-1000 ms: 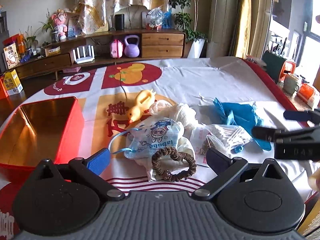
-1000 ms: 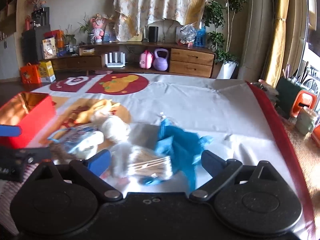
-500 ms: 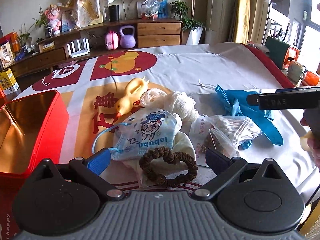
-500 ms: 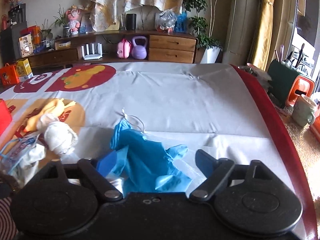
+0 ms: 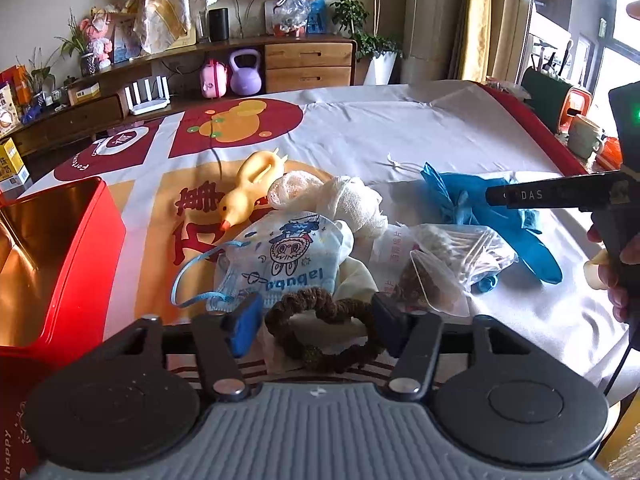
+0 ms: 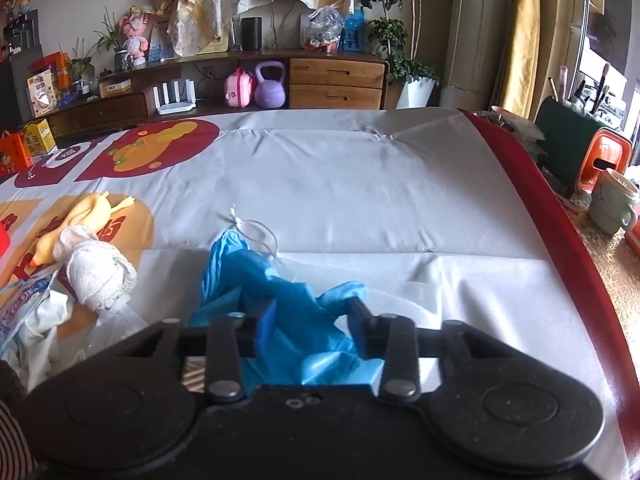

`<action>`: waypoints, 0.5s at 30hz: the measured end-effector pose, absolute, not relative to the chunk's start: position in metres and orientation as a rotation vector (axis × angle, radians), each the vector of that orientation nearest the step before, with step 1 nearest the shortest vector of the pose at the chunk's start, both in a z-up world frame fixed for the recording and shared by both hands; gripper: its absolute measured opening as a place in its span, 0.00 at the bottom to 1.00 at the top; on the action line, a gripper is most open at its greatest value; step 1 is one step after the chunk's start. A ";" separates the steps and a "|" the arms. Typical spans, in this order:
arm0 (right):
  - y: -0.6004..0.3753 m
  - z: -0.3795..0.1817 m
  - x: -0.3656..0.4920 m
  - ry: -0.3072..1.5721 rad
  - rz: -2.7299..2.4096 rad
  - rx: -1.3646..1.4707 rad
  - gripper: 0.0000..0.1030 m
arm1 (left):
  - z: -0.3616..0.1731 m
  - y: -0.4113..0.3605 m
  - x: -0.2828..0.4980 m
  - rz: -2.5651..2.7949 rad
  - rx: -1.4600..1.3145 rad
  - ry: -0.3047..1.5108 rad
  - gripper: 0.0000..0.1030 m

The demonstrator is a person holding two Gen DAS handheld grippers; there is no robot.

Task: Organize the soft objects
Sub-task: 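Grasp the blue glove with the right tool while the left tool grasps the brown hair tie, then lift the blue glove with the right tool while the left tool carries the hair tie toward the red tin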

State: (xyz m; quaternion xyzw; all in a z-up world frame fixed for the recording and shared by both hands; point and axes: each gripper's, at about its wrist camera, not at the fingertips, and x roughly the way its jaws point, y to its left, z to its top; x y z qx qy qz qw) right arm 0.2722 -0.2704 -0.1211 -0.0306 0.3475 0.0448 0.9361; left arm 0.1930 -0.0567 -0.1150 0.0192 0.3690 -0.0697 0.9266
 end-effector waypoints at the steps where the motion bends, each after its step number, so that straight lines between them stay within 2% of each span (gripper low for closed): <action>1: -0.271 -0.121 0.271 0.708 0.090 -0.062 0.31 | -0.114 -0.057 0.192 -0.143 0.042 0.755 0.49; 5: -0.271 -0.118 0.267 0.699 0.091 -0.058 0.17 | -0.114 -0.057 0.190 -0.143 0.051 0.756 0.33; 8: -0.271 -0.116 0.263 0.691 0.100 -0.050 0.11 | -0.114 -0.056 0.190 -0.145 0.053 0.754 0.29; 11: -0.272 -0.113 0.259 0.688 0.102 -0.042 0.07 | -0.112 -0.057 0.187 -0.152 0.069 0.745 0.20; 15: -0.272 -0.106 0.251 0.671 0.112 -0.040 0.05 | -0.109 -0.057 0.184 -0.158 0.067 0.740 0.15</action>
